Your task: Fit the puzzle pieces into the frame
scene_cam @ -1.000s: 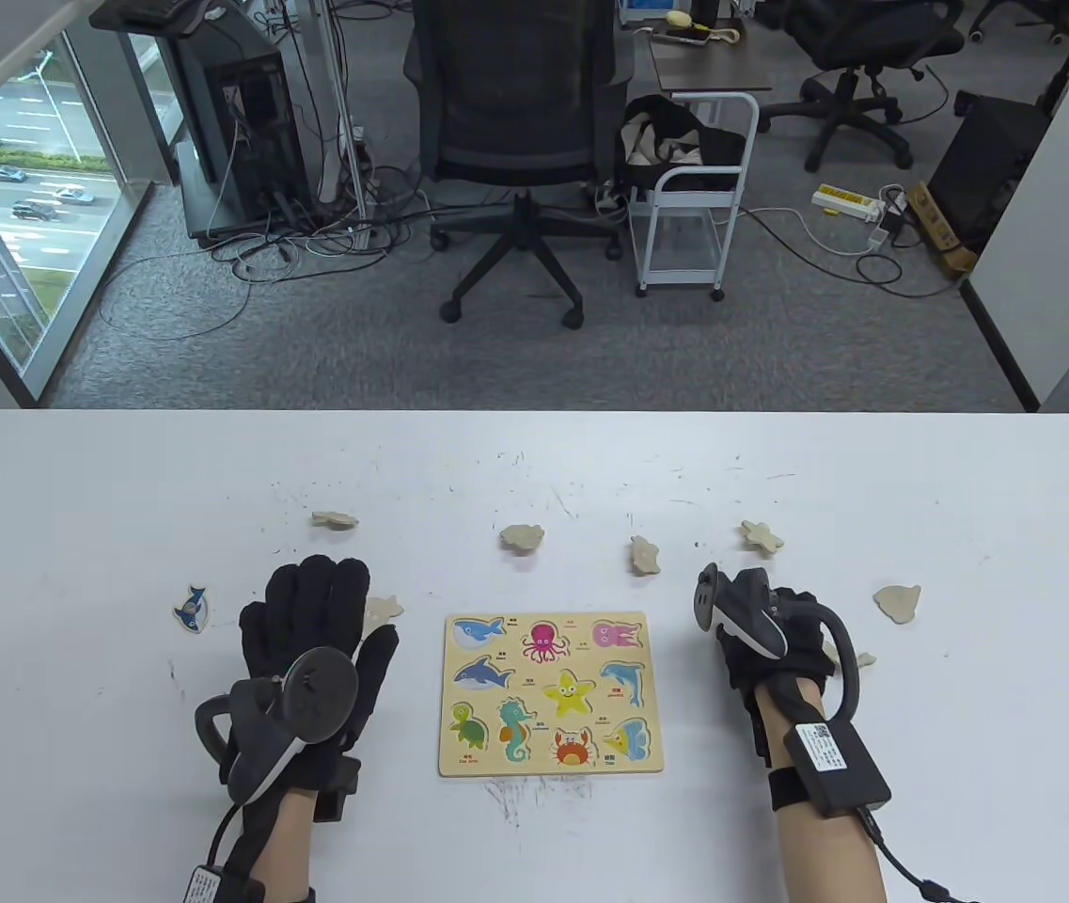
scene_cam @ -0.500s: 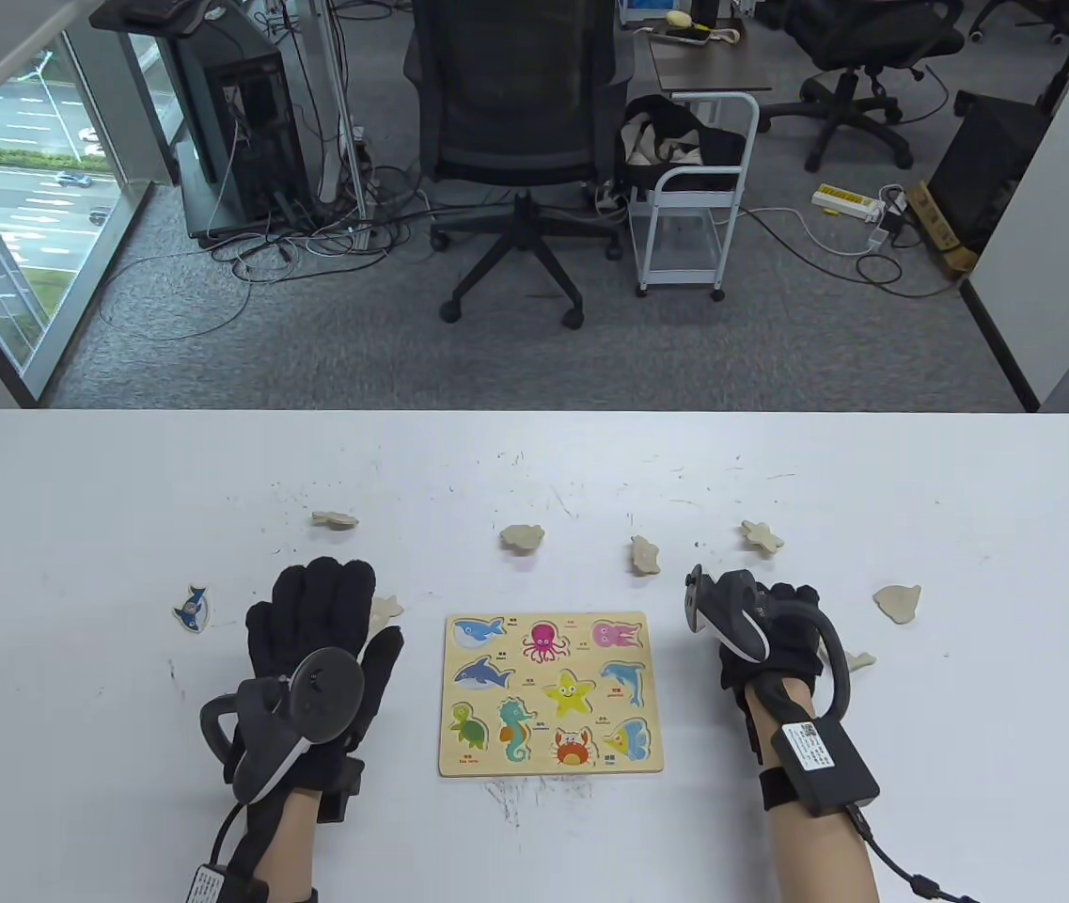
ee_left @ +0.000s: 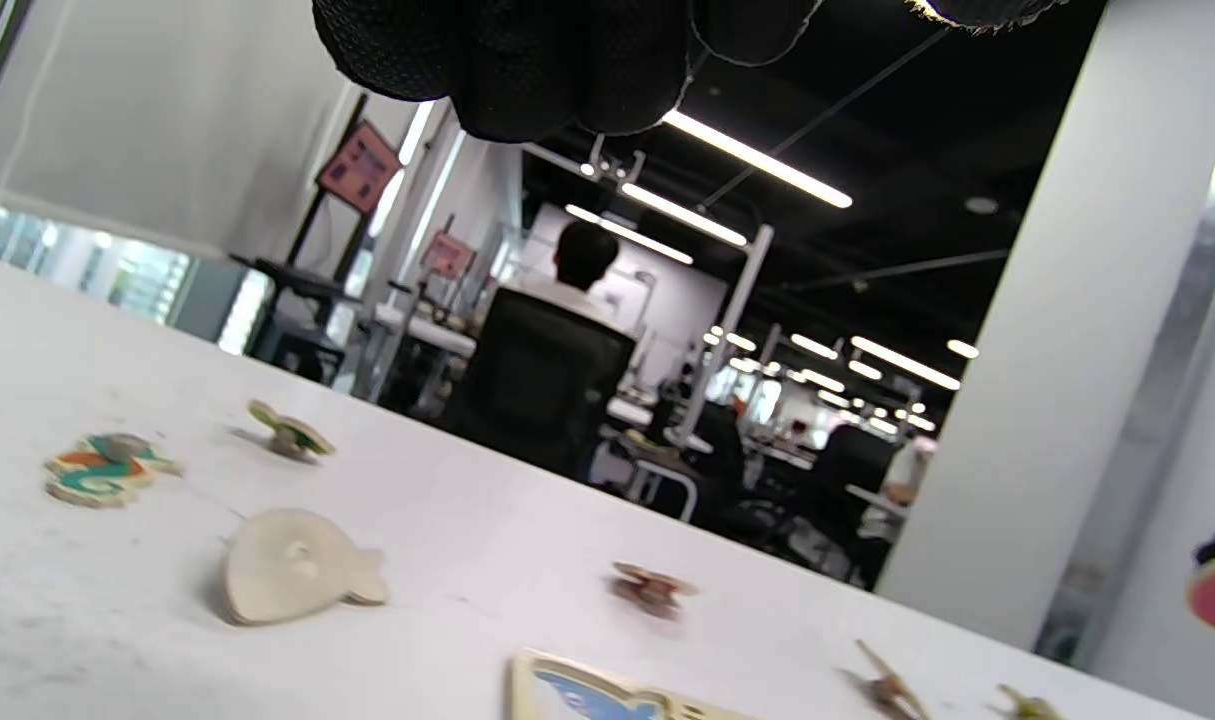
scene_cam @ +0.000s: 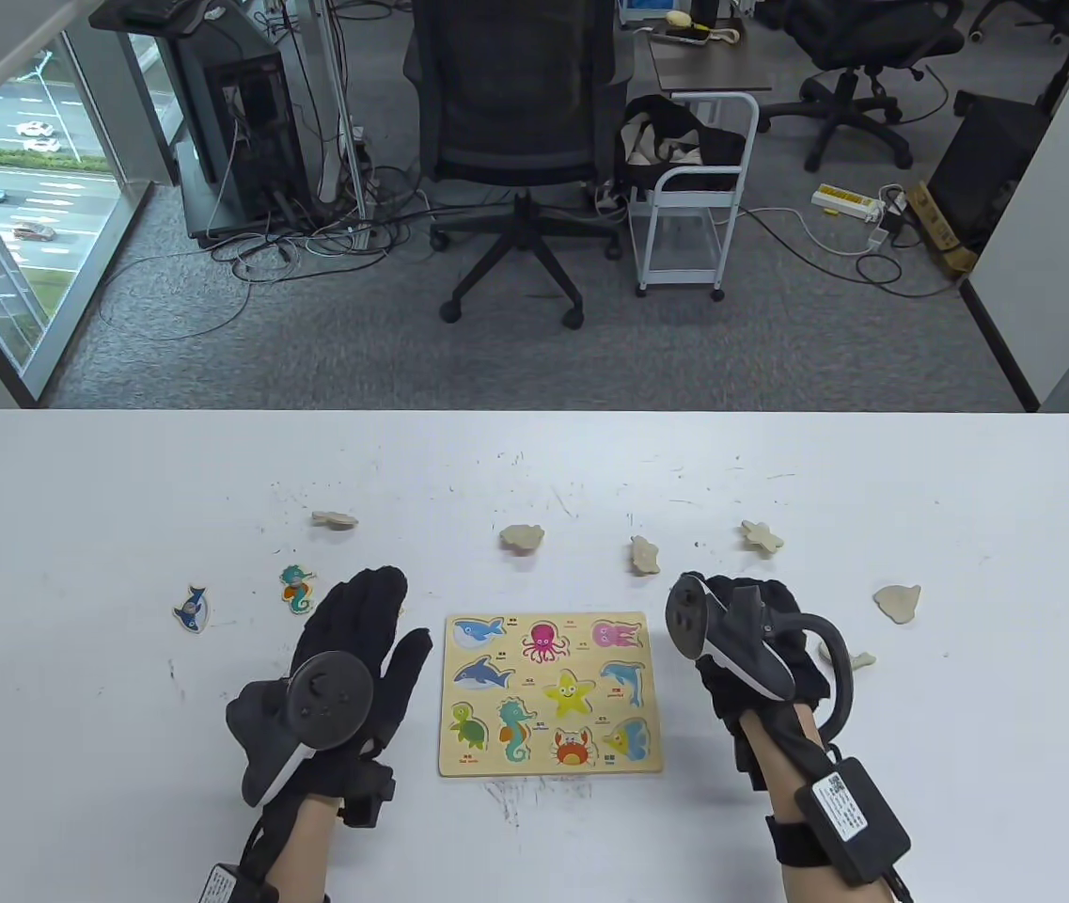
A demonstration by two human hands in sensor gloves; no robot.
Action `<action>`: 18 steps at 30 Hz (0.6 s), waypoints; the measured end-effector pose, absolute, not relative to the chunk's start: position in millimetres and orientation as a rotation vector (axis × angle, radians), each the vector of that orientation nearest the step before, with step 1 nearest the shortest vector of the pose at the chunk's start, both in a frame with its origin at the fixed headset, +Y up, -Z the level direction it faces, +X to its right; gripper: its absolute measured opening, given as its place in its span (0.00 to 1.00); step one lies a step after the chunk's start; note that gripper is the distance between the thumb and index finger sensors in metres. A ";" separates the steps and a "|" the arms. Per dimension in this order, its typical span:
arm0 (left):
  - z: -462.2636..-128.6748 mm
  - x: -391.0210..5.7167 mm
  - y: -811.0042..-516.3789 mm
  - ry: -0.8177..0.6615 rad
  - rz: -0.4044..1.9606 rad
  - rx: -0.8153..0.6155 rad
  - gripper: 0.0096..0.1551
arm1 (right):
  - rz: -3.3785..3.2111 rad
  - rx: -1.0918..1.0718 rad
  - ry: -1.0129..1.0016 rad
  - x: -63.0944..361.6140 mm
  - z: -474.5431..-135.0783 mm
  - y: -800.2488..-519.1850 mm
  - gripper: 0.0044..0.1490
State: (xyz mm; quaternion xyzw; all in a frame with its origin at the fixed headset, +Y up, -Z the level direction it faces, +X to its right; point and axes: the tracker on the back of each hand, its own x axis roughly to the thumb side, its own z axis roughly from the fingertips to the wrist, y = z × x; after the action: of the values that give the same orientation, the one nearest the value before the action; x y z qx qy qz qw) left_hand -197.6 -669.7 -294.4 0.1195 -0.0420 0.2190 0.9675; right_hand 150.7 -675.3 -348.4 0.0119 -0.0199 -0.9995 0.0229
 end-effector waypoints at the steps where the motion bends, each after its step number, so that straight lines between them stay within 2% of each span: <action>1: -294.0 -193.4 -669.8 -0.114 0.495 0.216 0.43 | -3.153 -0.040 -0.053 144.6 -338.6 -669.6 0.28; 5: -292.8 -176.6 -671.2 -0.218 0.657 0.112 0.43 | -3.290 -0.301 -0.044 122.7 -310.9 -657.0 0.28; 9: -289.7 -163.6 -669.7 -0.279 0.682 0.056 0.42 | -3.390 -0.545 -0.072 107.9 -292.0 -650.1 0.29; 15: -287.6 -143.1 -674.9 -0.437 0.874 -0.129 0.40 | -3.516 -0.815 -0.247 105.1 -285.2 -645.8 0.29; 18: -286.0 -135.7 -676.5 -0.457 0.866 -0.155 0.38 | -3.556 -0.895 -0.308 107.6 -287.4 -646.4 0.29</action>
State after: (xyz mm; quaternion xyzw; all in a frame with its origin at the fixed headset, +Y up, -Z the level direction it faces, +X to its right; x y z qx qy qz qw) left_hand -135.7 -676.5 -286.0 -0.0743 -0.2192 0.4157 0.8796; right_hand 107.6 -646.4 -287.4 -0.2345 -0.0807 -0.9316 -0.2657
